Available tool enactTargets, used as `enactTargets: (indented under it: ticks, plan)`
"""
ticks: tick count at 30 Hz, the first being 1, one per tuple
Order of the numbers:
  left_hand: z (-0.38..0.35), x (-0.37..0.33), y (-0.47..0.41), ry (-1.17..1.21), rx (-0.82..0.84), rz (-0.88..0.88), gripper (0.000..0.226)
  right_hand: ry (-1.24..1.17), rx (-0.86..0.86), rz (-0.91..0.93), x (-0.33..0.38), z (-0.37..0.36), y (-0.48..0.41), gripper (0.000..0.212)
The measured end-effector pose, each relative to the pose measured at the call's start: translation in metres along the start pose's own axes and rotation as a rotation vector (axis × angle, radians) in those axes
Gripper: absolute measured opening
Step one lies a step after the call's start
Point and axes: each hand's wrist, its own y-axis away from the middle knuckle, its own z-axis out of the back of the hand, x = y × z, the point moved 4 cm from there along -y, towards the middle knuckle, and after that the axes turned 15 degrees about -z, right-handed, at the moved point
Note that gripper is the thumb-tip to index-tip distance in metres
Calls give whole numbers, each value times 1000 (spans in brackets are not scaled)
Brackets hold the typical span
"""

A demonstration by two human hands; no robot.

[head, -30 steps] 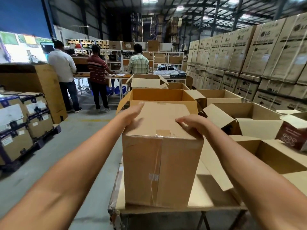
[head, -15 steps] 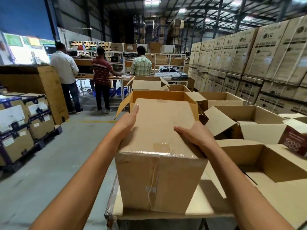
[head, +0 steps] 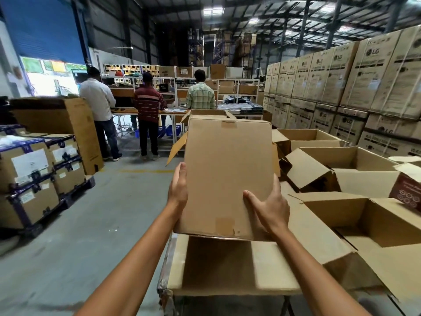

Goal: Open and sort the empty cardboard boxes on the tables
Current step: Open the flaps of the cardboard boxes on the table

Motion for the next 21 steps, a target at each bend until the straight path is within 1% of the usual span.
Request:
enactTargets:
  ticks: [3,6,7,9,10,12,15,16,17,18,21]
  plan:
    - [-1,37,18,163,46,132,98,-51,52,-41,-21,-12,15,102]
    - [-2,66,42,261,80,252,98,-23,131,-133,-43,-19,21,99]
    - [-1,62,52,284,78,282,98,-29,163,-149,-50,-22,22,96]
    - [-2,43,69,325,69,302,88,-91,207,-175,-58,-21,26,87]
    - [-2,40,73,349,58,304,82,-148,221,-184,-59,-17,28,84]
    - [0,39,74,383,66,303,74,-306,244,-193,-56,-8,29,86]
    - [2,28,64,390,109,276,73,-481,238,-151,-35,13,19,75]
    - [2,20,59,407,121,269,73,-506,223,-129,-26,21,13,77]
    - [2,11,53,410,140,256,72,-512,216,-108,-18,27,4,80]
    - [3,0,46,407,162,231,70,-494,220,-99,-9,33,-4,80]
    - [3,-28,23,306,252,78,50,-321,213,-112,16,42,-24,55]
